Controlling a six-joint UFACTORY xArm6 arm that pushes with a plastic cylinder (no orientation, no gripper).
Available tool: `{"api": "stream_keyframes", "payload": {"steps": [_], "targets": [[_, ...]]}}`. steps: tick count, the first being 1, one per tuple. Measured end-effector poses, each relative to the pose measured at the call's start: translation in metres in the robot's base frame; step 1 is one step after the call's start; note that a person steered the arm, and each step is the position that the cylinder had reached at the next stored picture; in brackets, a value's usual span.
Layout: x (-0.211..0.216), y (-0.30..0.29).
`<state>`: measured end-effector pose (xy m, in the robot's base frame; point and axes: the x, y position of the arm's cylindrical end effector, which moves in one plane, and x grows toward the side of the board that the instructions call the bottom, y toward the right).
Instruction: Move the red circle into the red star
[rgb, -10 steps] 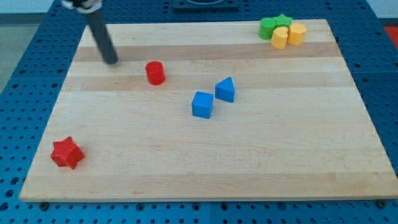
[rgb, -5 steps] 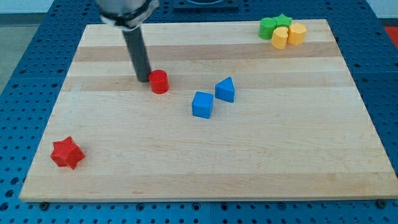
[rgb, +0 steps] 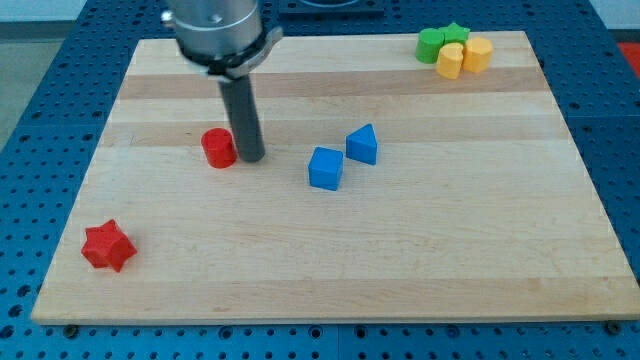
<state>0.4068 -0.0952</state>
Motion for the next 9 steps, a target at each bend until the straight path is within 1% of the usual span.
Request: {"api": "stream_keyframes", "payload": {"steps": [1, 2, 3, 4, 5, 6, 7, 8, 9], "targets": [[-0.038, -0.002], [-0.005, -0.028], [0.058, -0.029], [0.061, -0.028], [0.008, -0.026], [-0.012, -0.043], [0.045, -0.068], [0.098, -0.069], [0.087, -0.065]]}}
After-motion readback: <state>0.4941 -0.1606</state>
